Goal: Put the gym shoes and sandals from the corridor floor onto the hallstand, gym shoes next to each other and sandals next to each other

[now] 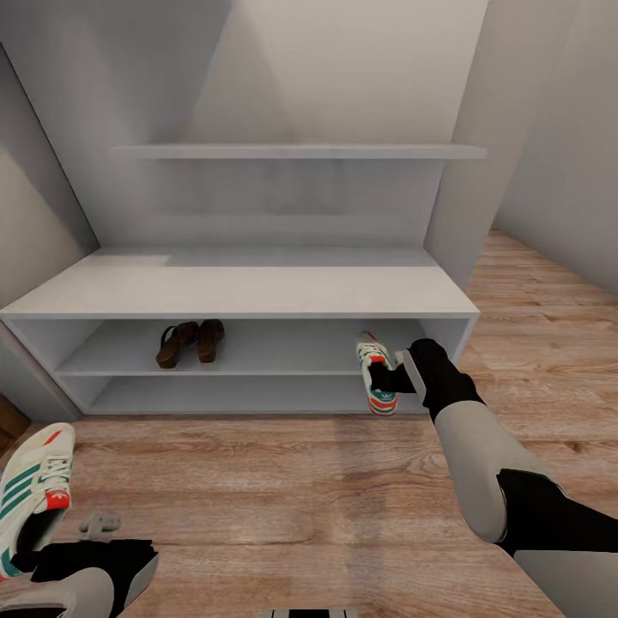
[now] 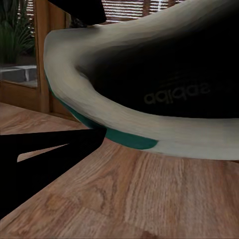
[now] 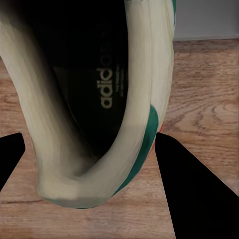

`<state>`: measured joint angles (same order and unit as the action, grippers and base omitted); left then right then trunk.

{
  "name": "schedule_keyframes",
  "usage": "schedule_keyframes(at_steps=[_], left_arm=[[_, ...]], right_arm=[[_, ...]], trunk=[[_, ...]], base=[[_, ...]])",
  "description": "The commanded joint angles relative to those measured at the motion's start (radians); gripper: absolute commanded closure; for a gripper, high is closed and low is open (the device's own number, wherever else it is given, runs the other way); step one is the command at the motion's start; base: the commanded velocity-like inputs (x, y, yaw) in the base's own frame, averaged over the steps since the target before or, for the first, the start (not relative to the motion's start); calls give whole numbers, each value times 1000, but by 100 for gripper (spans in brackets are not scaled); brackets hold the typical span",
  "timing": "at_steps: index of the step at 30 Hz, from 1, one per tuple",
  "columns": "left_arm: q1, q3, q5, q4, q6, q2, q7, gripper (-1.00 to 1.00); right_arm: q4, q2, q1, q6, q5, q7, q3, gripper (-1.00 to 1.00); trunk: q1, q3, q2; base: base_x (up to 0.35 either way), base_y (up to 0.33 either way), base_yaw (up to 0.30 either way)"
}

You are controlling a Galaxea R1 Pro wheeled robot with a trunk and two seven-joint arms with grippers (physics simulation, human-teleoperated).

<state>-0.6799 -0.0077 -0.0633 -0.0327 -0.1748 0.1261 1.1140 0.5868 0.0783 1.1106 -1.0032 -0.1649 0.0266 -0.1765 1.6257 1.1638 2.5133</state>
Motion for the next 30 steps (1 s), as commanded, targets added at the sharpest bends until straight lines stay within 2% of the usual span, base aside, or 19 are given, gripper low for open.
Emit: schedule_keyframes(at_steps=[1,11,30], left_arm=[[0,0,-2,0,-4,-1,0,100],[0,0,-3,0,-5,-21,4,100],[1,0,-3,0,-9,-23,6,100]], right_arm=[[0,0,0,0,1,-2,0,100],[-1,-1,0,0,1,-2,0,100],[-3,-2,0,0,1,-2,0,100]], trunk=[[0,0,0],[0,0,0],[0,0,0]], base=[[0,0,0],[25,0,0],[143,16,0]])
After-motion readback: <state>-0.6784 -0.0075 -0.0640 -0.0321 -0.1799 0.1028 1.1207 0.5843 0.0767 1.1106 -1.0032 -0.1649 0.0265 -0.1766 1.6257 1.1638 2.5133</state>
